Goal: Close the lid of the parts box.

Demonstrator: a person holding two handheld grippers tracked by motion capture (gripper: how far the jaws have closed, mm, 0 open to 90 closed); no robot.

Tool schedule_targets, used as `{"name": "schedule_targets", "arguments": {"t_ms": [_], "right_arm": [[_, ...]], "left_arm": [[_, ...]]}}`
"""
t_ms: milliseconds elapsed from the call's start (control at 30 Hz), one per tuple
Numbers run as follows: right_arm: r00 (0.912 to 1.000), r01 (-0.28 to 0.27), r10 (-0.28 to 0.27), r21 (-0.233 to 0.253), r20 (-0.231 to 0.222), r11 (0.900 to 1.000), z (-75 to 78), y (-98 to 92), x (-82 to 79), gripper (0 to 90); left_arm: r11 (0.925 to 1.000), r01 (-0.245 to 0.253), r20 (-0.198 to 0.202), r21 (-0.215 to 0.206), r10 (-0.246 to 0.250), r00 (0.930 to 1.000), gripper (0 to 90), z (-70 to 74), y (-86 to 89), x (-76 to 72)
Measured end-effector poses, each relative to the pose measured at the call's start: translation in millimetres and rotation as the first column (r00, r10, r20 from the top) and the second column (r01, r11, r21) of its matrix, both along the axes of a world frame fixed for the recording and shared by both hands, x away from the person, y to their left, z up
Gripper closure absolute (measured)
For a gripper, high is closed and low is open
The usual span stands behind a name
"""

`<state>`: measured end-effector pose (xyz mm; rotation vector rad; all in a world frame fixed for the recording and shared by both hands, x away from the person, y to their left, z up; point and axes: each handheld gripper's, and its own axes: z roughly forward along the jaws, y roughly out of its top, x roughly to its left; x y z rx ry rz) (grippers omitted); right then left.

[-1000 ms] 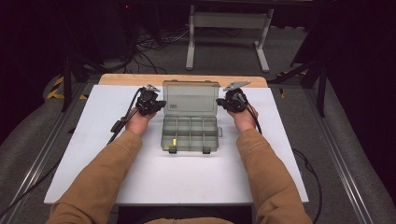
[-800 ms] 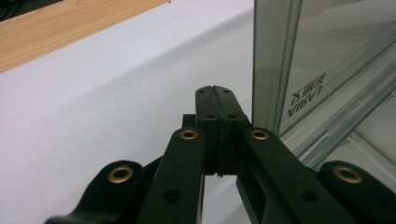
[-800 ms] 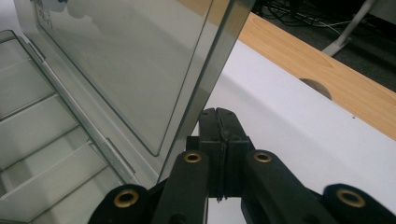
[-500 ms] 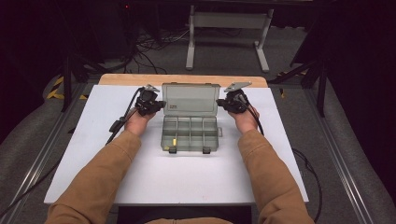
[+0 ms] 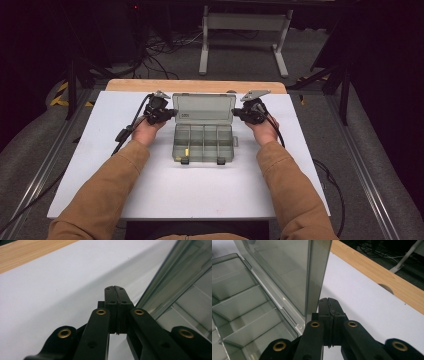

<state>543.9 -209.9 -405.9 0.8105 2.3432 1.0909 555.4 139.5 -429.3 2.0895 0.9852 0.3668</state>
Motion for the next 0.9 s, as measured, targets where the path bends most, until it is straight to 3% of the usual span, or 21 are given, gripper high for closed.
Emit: {"name": "schedule_targets", "arguments": {"t_ms": [433, 900], "right_arm": [[0.9997, -0.024, 0.024, 0.009, 0.003, 1.000, 1.3, -1.8, -10.4, 89.9], [0.9984, -0.057, 0.057, 0.016, -0.002, 0.998, 6.3, -3.4, -21.0, 89.6]], "left_arm": [[0.9990, 0.041, -0.021, 0.016, -0.041, 0.9990, 89.7, 3.6, 1.8, -3.9], [0.9965, 0.074, -0.006, 0.039, -0.074, 0.9973, 89.6, 7.8, -1.2, -10.9]]}}
